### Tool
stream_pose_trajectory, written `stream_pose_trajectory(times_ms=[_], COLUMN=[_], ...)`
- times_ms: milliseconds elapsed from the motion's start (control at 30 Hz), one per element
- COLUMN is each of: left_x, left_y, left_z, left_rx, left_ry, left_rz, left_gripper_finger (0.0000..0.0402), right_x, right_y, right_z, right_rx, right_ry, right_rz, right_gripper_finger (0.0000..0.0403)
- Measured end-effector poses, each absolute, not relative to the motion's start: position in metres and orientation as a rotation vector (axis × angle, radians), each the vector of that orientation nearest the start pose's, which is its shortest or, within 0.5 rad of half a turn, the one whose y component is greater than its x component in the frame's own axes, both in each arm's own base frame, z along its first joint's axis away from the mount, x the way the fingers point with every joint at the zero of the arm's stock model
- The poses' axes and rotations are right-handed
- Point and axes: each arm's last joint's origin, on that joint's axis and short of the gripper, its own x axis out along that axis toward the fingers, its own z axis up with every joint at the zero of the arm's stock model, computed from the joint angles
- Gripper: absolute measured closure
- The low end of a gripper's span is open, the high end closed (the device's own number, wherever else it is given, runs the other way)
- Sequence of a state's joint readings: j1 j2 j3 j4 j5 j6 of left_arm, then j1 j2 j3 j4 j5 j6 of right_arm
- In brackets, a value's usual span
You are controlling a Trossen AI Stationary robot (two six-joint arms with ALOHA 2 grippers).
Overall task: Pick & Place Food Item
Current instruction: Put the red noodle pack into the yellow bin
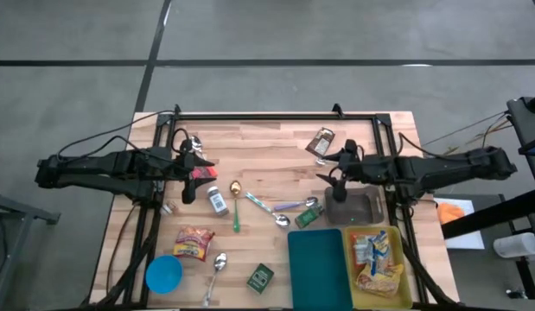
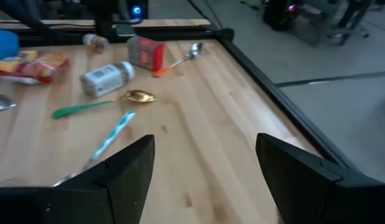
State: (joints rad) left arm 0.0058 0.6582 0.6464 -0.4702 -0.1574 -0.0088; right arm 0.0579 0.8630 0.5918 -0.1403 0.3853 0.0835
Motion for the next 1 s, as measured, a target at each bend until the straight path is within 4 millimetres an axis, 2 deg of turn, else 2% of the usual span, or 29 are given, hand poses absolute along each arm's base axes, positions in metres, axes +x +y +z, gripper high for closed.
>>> stream_pose_trajectory(times_ms=[567,1000], left_x=[0.1422,0.1422], left_y=[0.0054,0.0054], left_z=[0.2774,0.2774], left_rx=[0.028,0.028], left_ry=[0.48,0.48], left_rz=[0.162,0.162], left_gripper_finger=[0.018,0.018], right_x=[0.184,0.184], right_y=[-0.0049,-0.0048], right_z=[0.2654,0.2648], right_rx=[-0.111,-0.102], right_ry=[0.38,0.381], right_rz=[-0.324,-0.325], right_gripper_finger=[0.0124,0.0124])
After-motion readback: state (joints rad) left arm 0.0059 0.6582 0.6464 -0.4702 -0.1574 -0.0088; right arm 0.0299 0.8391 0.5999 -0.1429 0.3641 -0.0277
